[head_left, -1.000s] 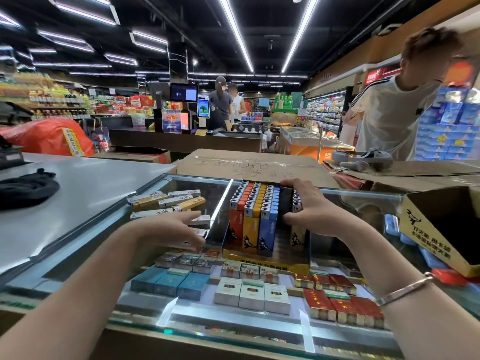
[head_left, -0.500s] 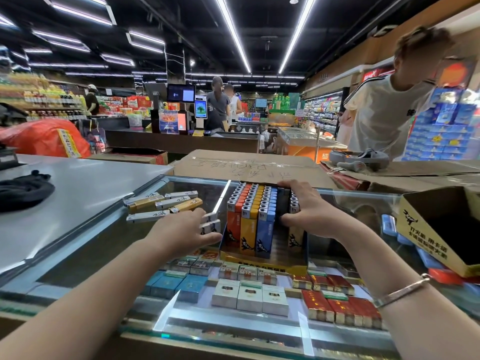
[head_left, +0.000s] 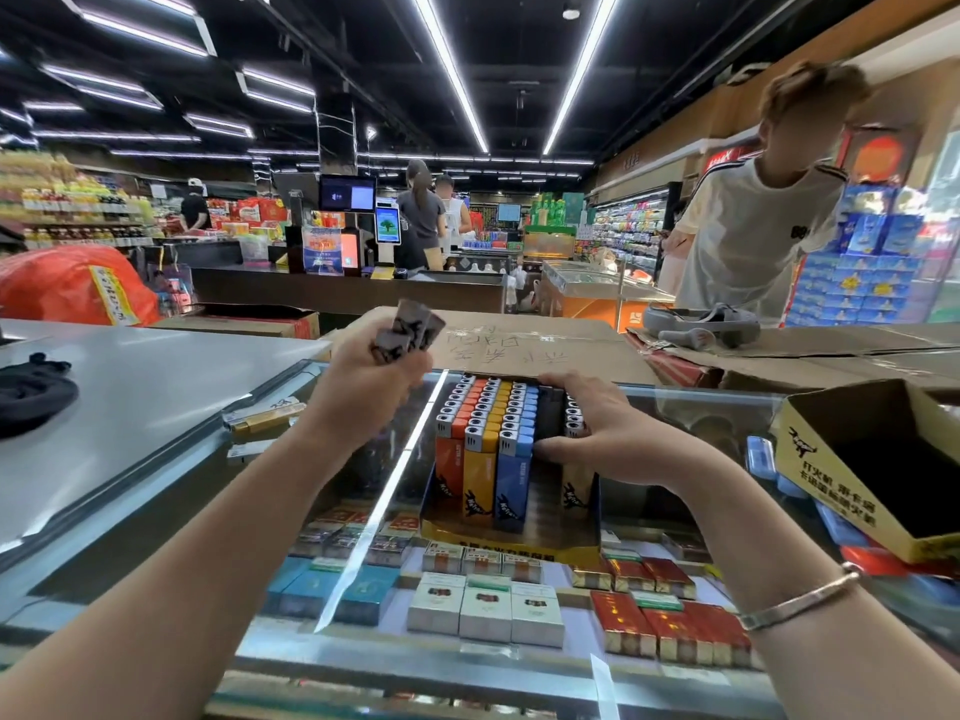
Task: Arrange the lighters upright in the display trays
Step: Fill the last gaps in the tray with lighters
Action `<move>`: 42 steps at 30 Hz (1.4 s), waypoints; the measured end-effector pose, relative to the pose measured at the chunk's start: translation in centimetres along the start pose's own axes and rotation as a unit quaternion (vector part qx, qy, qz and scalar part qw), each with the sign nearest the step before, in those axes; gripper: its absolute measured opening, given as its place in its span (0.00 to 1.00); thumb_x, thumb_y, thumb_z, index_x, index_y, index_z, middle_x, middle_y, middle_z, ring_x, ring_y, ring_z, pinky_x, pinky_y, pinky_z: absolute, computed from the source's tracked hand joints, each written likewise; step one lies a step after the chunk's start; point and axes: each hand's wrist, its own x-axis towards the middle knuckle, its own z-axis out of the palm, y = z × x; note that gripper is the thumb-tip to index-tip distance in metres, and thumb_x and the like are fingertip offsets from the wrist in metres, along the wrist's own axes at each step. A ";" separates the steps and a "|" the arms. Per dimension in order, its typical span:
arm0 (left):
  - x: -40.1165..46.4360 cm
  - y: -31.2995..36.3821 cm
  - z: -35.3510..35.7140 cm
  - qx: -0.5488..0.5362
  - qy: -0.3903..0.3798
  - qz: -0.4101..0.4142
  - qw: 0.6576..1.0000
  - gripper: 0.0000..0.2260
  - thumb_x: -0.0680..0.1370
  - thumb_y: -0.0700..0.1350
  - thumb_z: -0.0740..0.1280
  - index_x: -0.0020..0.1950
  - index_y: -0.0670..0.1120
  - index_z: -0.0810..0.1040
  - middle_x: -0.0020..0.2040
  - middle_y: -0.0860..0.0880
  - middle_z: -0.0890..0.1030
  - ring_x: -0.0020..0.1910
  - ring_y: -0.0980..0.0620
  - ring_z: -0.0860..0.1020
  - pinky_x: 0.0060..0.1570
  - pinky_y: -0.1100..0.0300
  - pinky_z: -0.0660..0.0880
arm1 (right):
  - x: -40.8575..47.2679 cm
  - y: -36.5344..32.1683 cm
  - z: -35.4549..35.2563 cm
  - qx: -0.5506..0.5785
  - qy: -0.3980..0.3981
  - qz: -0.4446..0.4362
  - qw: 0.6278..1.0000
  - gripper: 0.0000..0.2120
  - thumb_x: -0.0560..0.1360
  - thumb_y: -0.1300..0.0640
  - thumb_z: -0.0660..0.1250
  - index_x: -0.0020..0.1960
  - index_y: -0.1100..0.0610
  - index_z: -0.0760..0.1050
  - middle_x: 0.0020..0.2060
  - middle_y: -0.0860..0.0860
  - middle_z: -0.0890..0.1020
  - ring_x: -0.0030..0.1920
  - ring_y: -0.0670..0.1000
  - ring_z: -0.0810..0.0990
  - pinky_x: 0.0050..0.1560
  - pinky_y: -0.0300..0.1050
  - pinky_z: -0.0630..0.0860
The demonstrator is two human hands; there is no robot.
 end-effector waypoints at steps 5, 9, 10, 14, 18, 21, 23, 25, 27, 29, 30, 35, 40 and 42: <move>1.0 4.1 3.3 -0.124 -0.013 0.071 0.990 0.07 0.76 0.41 0.65 0.43 0.53 0.77 0.38 0.52 0.81 0.31 0.62 0.74 0.29 0.70 0.71 | -0.5 -0.7 -1.0 0.079 0.035 -0.056 0.995 0.30 0.72 0.50 0.69 0.71 0.45 0.61 0.71 0.49 0.62 0.71 0.49 0.57 0.71 0.52 0.58; 0.9 5.2 5.8 -0.165 -0.026 0.075 0.983 0.05 0.75 0.39 0.66 0.49 0.39 0.77 0.41 0.39 0.79 0.31 0.60 0.74 0.29 0.70 0.70 | -0.5 -1.5 -1.1 0.214 0.104 -0.115 0.964 0.18 0.72 0.58 0.71 0.59 0.50 0.71 0.57 0.48 0.78 0.61 0.47 0.75 0.64 0.49 0.70; 0.8 5.3 6.2 -0.179 -0.029 0.071 0.981 0.04 0.75 0.38 0.67 0.48 0.38 0.77 0.37 0.43 0.79 0.29 0.61 0.72 0.27 0.70 0.69 | -0.5 -1.7 -1.1 0.253 0.115 -0.124 0.953 0.15 0.72 0.61 0.71 0.56 0.52 0.72 0.51 0.48 0.80 0.56 0.47 0.78 0.60 0.49 0.74; 0.5 4.9 7.0 -0.197 -0.048 0.080 0.976 0.05 0.75 0.36 0.66 0.40 0.44 0.75 0.26 0.58 0.76 0.24 0.64 0.72 0.23 0.73 0.66 | -0.3 -1.8 -0.8 0.345 0.164 -0.139 0.914 0.09 0.72 0.68 0.69 0.47 0.59 0.72 0.41 0.51 0.82 0.43 0.47 0.82 0.50 0.45 0.79; 0.3 4.5 6.7 -0.212 -0.045 0.078 0.973 0.03 0.73 0.39 0.67 0.39 0.45 0.76 0.29 0.58 0.79 0.29 0.64 0.76 0.28 0.73 0.70 | -0.3 -2.0 -0.9 0.400 0.186 -0.136 0.887 0.08 0.71 0.71 0.67 0.46 0.62 0.72 0.37 0.48 0.84 0.39 0.46 0.83 0.44 0.38 0.79; 0.5 4.1 6.1 -0.233 -0.036 0.063 0.970 0.02 0.71 0.44 0.68 0.40 0.47 0.79 0.35 0.56 0.83 0.35 0.61 0.81 0.32 0.71 0.74 | -0.5 -2.0 -1.4 0.455 0.209 -0.132 0.855 0.08 0.72 0.72 0.64 0.46 0.61 0.73 0.37 0.49 0.84 0.39 0.47 0.83 0.43 0.37 0.79; 0.8 3.8 5.4 -0.242 -0.020 0.048 0.969 0.03 0.69 0.48 0.69 0.40 0.50 0.81 0.39 0.53 0.84 0.41 0.56 0.82 0.35 0.66 0.76 | -0.8 -1.7 -2.0 0.494 0.240 -0.123 0.827 0.09 0.72 0.71 0.63 0.47 0.59 0.75 0.40 0.52 0.84 0.41 0.50 0.84 0.44 0.40 0.80; 1.1 3.3 4.8 -0.233 0.011 0.034 0.972 0.07 0.66 0.54 0.70 0.38 0.51 0.81 0.38 0.53 0.83 0.39 0.54 0.81 0.34 0.64 0.74 | -0.9 -1.1 -2.5 0.517 0.274 -0.113 0.803 0.12 0.74 0.70 0.62 0.49 0.57 0.77 0.40 0.51 0.84 0.40 0.51 0.83 0.43 0.42 0.81; 1.2 2.9 4.4 -0.226 0.033 0.016 0.973 0.14 0.64 0.57 0.70 0.39 0.48 0.80 0.37 0.49 0.80 0.37 0.52 0.76 0.33 0.64 0.70 | -0.9 -0.7 -2.7 0.479 0.321 -0.097 0.811 0.13 0.75 0.70 0.61 0.51 0.54 0.77 0.39 0.50 0.83 0.37 0.48 0.81 0.39 0.40 0.80; 1.2 2.6 4.3 -0.219 0.035 0.015 0.975 0.18 0.65 0.57 0.70 0.43 0.43 0.79 0.37 0.46 0.78 0.36 0.54 0.75 0.31 0.71 0.70 | -0.6 -0.4 -2.4 0.400 0.363 -0.083 0.837 0.12 0.76 0.68 0.62 0.52 0.53 0.75 0.39 0.51 0.81 0.33 0.45 0.79 0.35 0.38 0.79; 1.2 2.5 4.3 -0.214 0.032 0.014 0.976 0.18 0.66 0.56 0.69 0.44 0.42 0.79 0.38 0.45 0.77 0.35 0.54 0.73 0.28 0.73 0.68 | -0.4 -0.3 -2.2 0.365 0.373 -0.081 0.849 0.11 0.76 0.68 0.63 0.52 0.53 0.74 0.39 0.52 0.80 0.33 0.45 0.78 0.34 0.38 0.78; 1.2 2.2 4.3 -0.244 0.007 0.025 0.969 0.09 0.68 0.48 0.69 0.42 0.44 0.76 0.29 0.56 0.76 0.27 0.61 0.72 0.27 0.69 0.69 | 0.4 -0.5 -0.8 0.229 0.353 -0.090 0.903 0.14 0.75 0.69 0.64 0.54 0.53 0.77 0.43 0.47 0.80 0.43 0.46 0.79 0.43 0.41 0.78; 1.3 1.7 4.4 -0.232 0.021 0.025 0.972 0.13 0.68 0.48 0.69 0.45 0.45 0.68 0.36 0.48 0.75 0.28 0.62 0.75 0.28 0.69 0.72 | 1.2 -0.9 -0.2 0.159 0.342 -0.090 0.922 0.14 0.75 0.69 0.64 0.57 0.57 0.79 0.49 0.46 0.79 0.49 0.43 0.78 0.50 0.32 0.75; 1.5 1.6 4.4 -0.236 0.029 0.031 0.971 0.14 0.69 0.46 0.69 0.48 0.48 0.67 0.39 0.46 0.74 0.29 0.62 0.76 0.28 0.69 0.72 | 1.4 -0.9 0.0 0.127 0.333 -0.091 0.930 0.14 0.75 0.69 0.64 0.58 0.59 0.79 0.48 0.46 0.79 0.46 0.39 0.77 0.48 0.26 0.73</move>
